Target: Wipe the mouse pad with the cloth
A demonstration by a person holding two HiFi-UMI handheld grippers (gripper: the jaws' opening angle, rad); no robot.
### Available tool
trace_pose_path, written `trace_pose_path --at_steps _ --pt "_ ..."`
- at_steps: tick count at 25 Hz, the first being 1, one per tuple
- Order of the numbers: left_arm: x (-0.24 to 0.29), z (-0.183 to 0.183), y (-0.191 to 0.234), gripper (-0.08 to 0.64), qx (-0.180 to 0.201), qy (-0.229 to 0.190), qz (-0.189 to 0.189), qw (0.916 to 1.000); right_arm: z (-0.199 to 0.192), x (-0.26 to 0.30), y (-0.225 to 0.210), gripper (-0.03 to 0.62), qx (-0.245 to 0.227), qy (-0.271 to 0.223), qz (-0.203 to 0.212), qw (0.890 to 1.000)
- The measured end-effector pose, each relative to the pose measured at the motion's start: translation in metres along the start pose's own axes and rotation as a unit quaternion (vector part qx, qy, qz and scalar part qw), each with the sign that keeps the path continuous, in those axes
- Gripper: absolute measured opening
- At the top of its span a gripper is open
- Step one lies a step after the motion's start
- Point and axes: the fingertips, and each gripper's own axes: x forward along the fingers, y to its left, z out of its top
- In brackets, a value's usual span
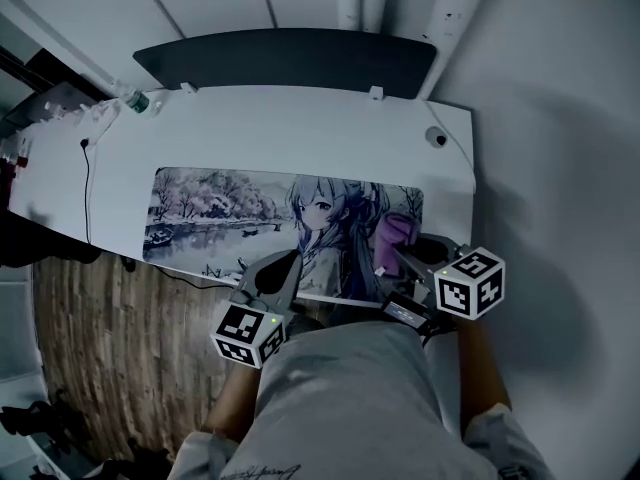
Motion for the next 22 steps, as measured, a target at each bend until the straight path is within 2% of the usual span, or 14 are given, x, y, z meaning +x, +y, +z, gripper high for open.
trace_pose_path --at_steps 12,22 --pt "0.023 -0.003 -0.008 0.015 0.004 0.026 -0.035 0.9991 -0.011 -0.005 -0.022 0.100 0.045 -0.007 -0.023 0.999" --pt "0.034 0.001 0.020 0.015 0.010 0.041 -0.060 0.9973 -0.006 0.008 -0.038 0.100 0.075 -0.006 -0.059 0.995"
